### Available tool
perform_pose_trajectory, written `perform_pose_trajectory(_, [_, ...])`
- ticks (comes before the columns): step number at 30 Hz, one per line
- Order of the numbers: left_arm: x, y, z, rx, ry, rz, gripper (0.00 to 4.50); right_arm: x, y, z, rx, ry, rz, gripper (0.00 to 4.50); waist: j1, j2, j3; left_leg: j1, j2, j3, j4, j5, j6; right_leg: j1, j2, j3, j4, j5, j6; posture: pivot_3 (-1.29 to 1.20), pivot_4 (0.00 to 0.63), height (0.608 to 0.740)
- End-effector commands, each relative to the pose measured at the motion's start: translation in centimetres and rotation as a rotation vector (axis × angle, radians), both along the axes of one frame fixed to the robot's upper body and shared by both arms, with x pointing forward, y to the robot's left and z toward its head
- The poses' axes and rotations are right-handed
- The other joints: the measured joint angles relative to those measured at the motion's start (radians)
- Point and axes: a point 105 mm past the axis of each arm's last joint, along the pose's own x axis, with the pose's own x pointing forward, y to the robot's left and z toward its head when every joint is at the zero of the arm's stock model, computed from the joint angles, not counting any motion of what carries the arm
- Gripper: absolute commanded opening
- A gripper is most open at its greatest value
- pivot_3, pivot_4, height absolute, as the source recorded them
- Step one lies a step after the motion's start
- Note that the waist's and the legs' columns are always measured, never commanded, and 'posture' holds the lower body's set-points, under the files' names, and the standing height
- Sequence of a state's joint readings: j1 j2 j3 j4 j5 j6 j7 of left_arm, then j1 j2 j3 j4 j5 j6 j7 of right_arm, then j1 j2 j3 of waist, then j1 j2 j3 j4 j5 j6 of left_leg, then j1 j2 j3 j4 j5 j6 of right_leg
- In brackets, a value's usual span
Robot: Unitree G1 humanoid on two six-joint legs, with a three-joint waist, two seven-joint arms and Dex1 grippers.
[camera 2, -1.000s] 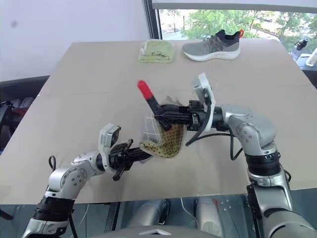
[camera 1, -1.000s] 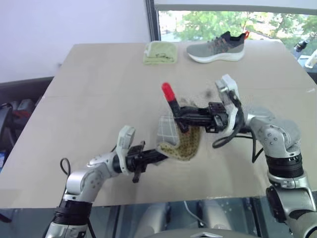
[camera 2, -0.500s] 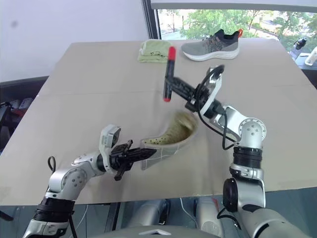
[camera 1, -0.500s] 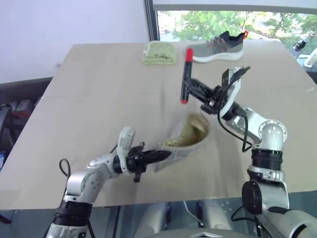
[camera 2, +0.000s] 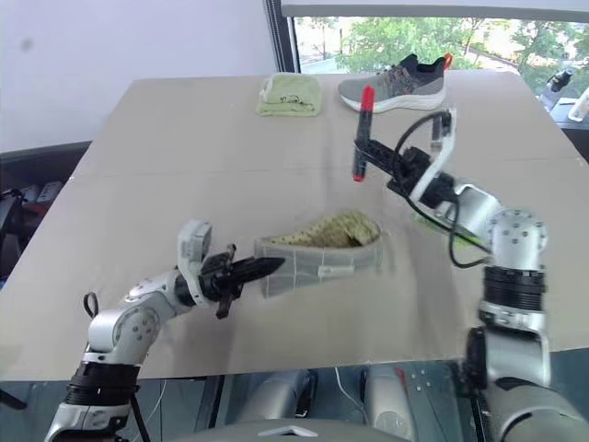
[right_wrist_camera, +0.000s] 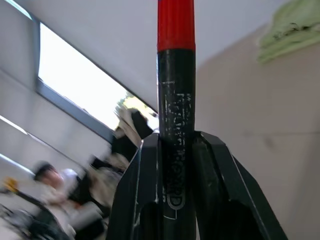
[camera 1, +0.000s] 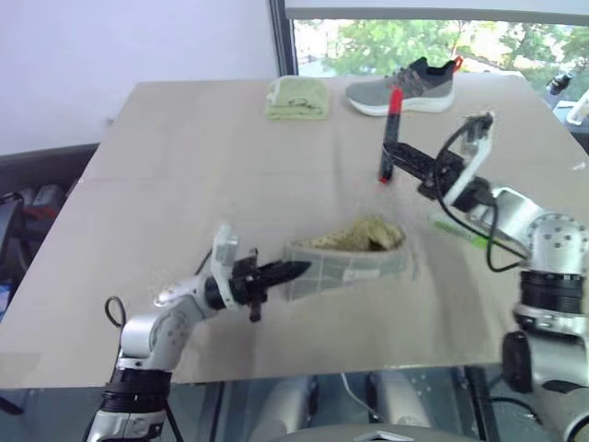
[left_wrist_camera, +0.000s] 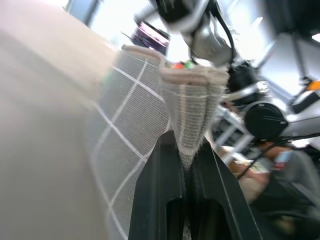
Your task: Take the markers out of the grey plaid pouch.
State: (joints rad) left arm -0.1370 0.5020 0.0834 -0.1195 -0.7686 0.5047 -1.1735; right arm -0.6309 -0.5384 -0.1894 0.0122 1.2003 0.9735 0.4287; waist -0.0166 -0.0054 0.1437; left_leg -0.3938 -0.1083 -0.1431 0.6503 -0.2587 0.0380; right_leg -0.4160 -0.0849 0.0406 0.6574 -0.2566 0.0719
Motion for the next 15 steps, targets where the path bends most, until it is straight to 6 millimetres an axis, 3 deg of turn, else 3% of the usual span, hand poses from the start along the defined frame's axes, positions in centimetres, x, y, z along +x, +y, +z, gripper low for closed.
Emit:
perform_pose_trajectory(1, [0.6,1.3,2.8,0.041,-0.162,0.067,0.00,-1.2,-1.1,-0.3,-0.267,-0.181,0.056,0.29,0.000,0.000,0.000,0.000,0.000,0.000,0.000,0.000,0.000,0.000,0.000,0.000,0.000,0.000,0.000,0.00,0.150,0.740])
perform_pose_trajectory(8, [2.4,5.3,5.2,0.263,-0.348,0.279,0.00,-2.9,-6.4,-5.9,-0.911,-0.293,0.182,0.29,0.001,0.000,0.000,-0.001,0.001,0.001,0.000,0.000,0.000,0.000,0.000,0.000,-0.001,0.000,0.000,0.00,0.150,0.740])
perform_pose_trajectory(13, [2.5,7.9,5.3,0.384,-0.413,0.380,0.00,-3.7,-8.8,-8.2,-1.113,-0.270,0.242,0.29,0.001,0.000,0.000,-0.001,0.001,0.001,0.000,0.000,0.000,0.000,-0.001,0.001,-0.001,0.000,0.000,0.00,0.150,0.740])
perform_pose_trajectory(14, [2.5,8.3,5.1,0.406,-0.418,0.397,0.00,-3.7,-9.3,-8.7,-1.154,-0.262,0.240,1.29,0.001,0.000,0.000,-0.001,0.001,0.001,0.000,0.000,0.000,0.000,-0.001,0.001,-0.001,0.000,0.000,0.00,0.150,0.740])
perform_pose_trajectory(15, [2.5,8.6,4.9,0.428,-0.425,0.417,0.00,-3.7,-9.8,-9.0,-1.181,-0.254,0.241,1.60,0.003,0.000,0.000,-0.001,0.001,0.001,0.000,0.000,0.000,0.000,-0.001,0.001,-0.001,0.000,0.000,0.00,0.150,0.740])
